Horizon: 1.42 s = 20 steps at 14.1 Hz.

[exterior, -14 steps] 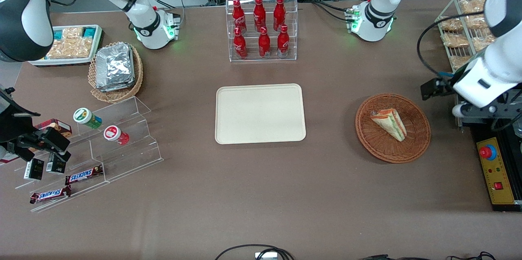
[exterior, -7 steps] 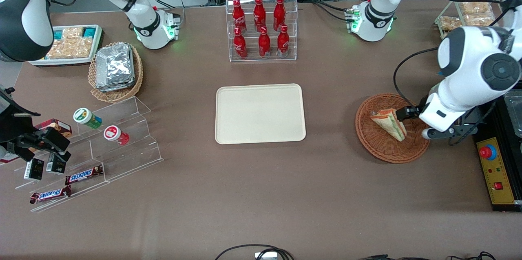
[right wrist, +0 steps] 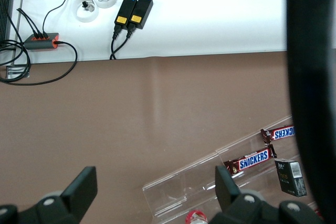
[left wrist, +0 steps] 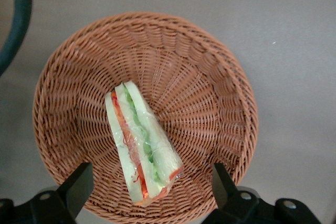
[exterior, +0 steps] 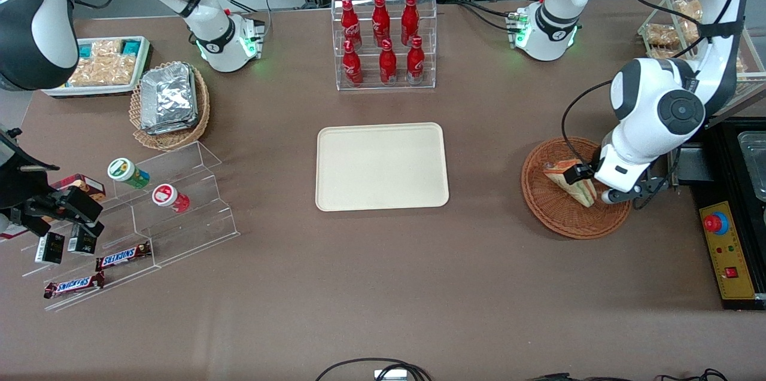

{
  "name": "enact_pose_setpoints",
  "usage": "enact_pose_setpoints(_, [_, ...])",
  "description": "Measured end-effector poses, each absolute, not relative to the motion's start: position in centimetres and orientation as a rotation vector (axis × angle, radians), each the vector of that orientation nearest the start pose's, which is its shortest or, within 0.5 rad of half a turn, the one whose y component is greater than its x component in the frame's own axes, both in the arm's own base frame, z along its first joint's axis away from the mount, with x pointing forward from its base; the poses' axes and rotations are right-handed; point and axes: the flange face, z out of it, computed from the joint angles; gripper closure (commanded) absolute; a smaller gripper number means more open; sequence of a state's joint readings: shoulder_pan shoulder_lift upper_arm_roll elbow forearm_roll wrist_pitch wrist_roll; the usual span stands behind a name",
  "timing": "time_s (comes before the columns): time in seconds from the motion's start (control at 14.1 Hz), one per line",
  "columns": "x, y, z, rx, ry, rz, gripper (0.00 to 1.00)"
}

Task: Place sandwich from basket to tray
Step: 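Lower the left gripper and close it on the sandwich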

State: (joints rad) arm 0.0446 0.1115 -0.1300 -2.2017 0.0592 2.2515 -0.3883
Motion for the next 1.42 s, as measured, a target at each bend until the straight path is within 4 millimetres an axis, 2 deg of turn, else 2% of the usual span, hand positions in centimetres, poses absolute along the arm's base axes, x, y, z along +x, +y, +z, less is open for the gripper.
enact_pose_setpoints(0.35, [52.9, -4.3, 30.9, -3.054, -0.531, 0.072, 0.00])
enact_pose_setpoints(0.78, [51.1, -4.2, 26.5, -3.048, -0.697, -0.008, 0.00])
enact_pose_setpoints(0.92, [50.2, -3.5, 25.0, -3.044, -0.734, -0.022, 0.00])
enact_pose_setpoints(0.99, [49.9, -3.1, 24.3, -3.041, -0.745, -0.019, 0.04])
enact_pose_setpoints(1.06, [49.7, -2.8, 23.8, -3.040, -0.753, -0.017, 0.18])
enact_pose_setpoints(1.13, [49.5, -2.7, 23.3, -3.041, -0.756, -0.020, 0.41])
enact_pose_setpoints(1.28, [49.4, -2.8, 22.6, -3.041, -0.767, -0.022, 0.94])
enact_pose_setpoints(1.35, [49.3, -2.8, 22.4, -3.038, -0.783, -0.020, 1.00])
enact_pose_setpoints(1.42, [49.3, -2.8, 22.4, -3.033, -0.801, -0.022, 1.00])
